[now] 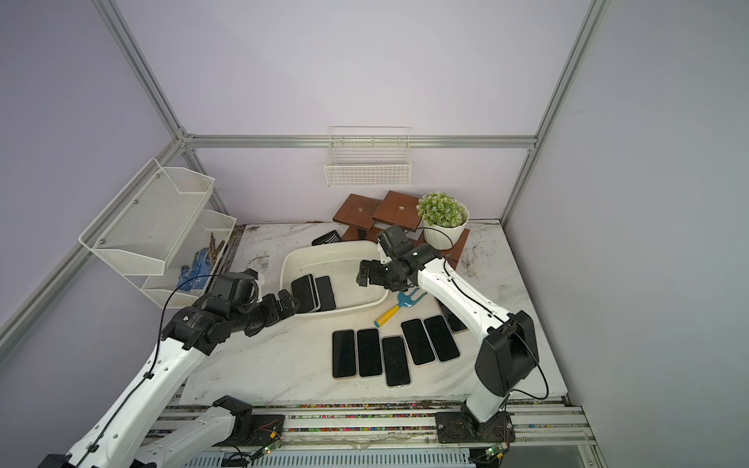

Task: Take the phone out of the storage box
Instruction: Place the phone at the center of the board.

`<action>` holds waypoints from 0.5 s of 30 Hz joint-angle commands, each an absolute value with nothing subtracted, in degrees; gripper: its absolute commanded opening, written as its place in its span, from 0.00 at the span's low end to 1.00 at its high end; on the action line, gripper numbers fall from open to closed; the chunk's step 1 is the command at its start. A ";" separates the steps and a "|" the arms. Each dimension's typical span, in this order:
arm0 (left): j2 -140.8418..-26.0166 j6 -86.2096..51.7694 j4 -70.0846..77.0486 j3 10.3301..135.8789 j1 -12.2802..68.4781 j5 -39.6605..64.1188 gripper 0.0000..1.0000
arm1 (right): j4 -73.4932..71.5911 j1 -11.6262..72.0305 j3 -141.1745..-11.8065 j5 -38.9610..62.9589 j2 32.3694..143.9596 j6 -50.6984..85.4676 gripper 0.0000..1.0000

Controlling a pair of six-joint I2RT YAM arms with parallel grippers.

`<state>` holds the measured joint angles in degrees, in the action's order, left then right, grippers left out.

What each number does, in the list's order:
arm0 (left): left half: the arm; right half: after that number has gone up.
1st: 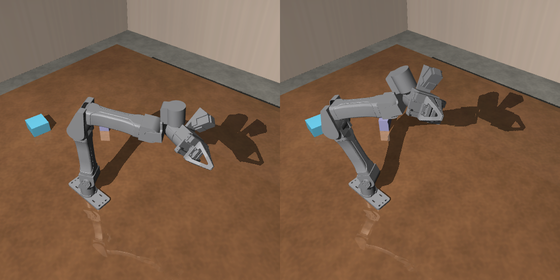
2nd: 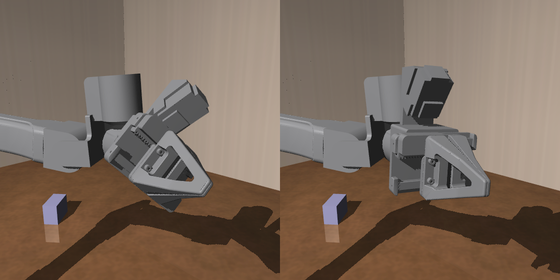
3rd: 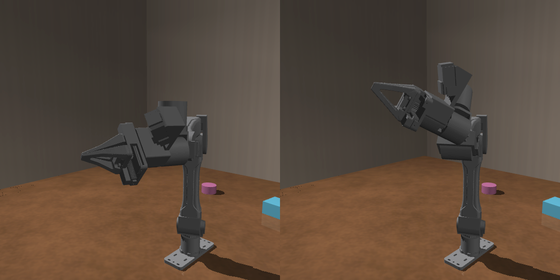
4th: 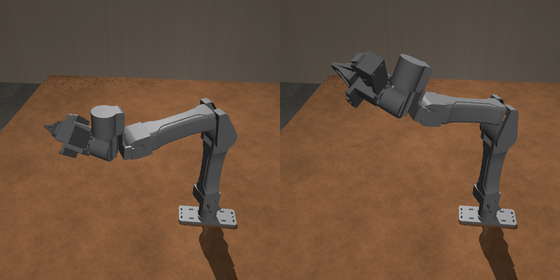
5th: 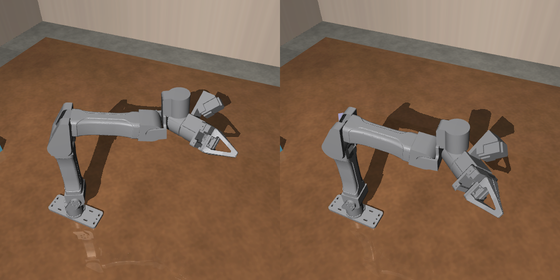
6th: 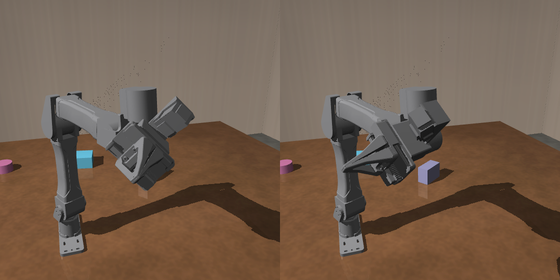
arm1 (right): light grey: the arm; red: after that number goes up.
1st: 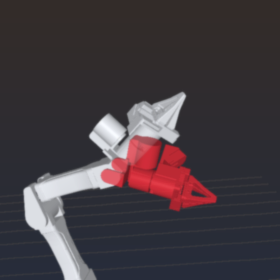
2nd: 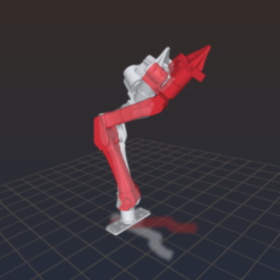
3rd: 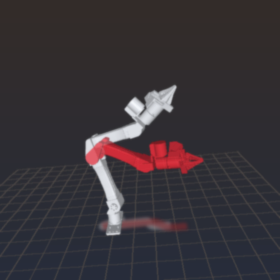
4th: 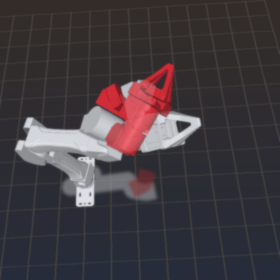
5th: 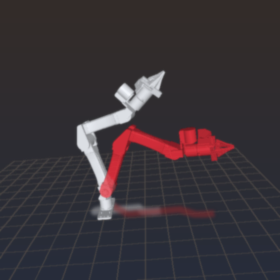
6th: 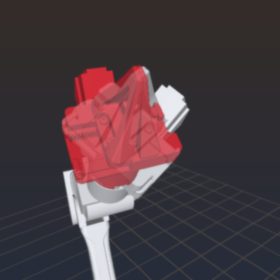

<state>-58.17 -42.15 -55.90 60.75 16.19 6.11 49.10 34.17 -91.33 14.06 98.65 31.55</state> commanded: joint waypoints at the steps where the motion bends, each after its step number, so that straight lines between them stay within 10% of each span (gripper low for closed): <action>1: -63.49 -36.14 -58.56 64.54 13.80 5.89 0.97 | 49.11 36.81 -96.98 18.33 103.90 30.12 0.99; 15: -77.46 -31.15 -49.92 63.98 5.19 10.72 0.66 | 39.58 39.06 -113.89 37.24 127.17 37.49 0.59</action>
